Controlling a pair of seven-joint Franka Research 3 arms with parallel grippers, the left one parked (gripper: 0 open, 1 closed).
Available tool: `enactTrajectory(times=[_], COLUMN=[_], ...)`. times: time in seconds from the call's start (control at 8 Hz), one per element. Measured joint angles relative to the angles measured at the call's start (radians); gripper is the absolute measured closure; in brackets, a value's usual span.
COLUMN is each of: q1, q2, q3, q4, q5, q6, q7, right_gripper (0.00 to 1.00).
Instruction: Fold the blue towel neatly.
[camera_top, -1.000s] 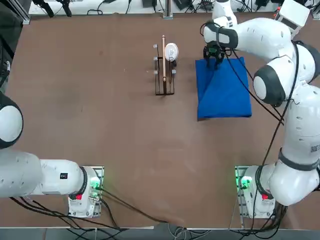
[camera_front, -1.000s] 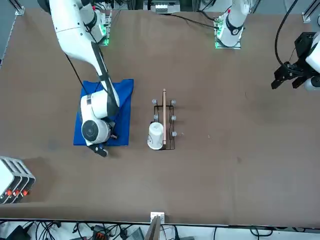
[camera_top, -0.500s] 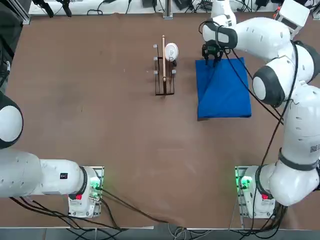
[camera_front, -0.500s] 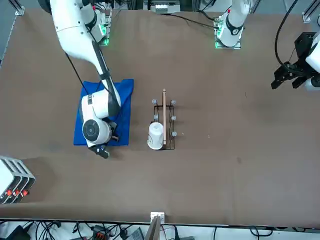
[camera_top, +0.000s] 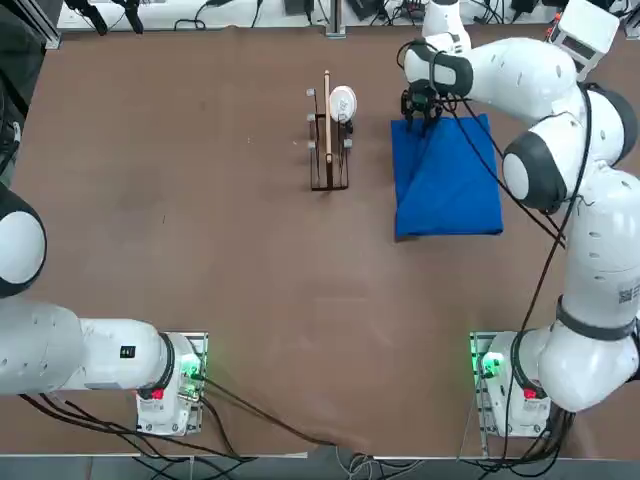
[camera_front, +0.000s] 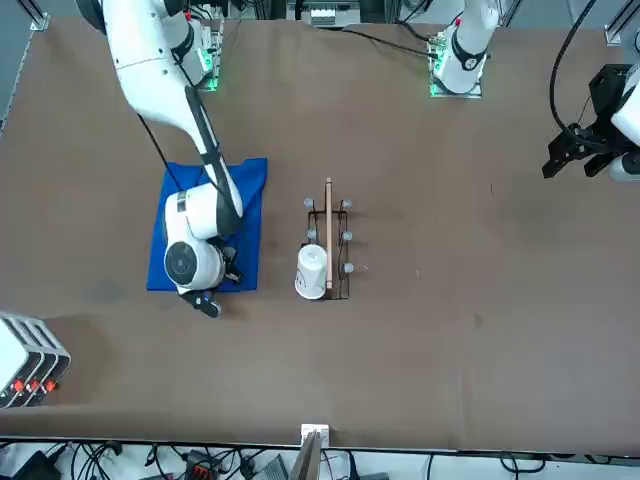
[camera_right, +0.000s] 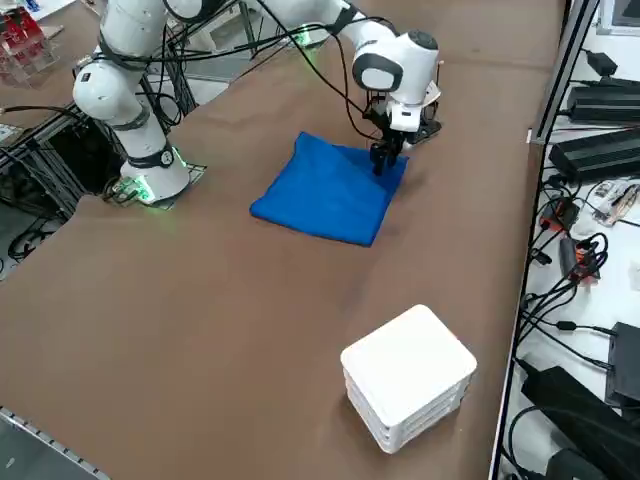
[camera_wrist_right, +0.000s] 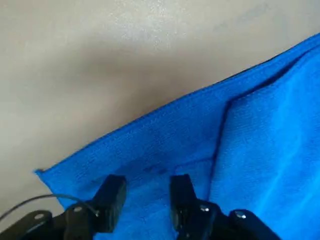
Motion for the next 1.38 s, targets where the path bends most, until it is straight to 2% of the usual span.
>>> enactTrajectory(times=[1.38], q1=[-0.007], q2=[0.001], q3=[-0.003], q4=[-0.014], q5=[0.008], q6=[-0.014], q7=[0.000], right_gripper=[0.44])
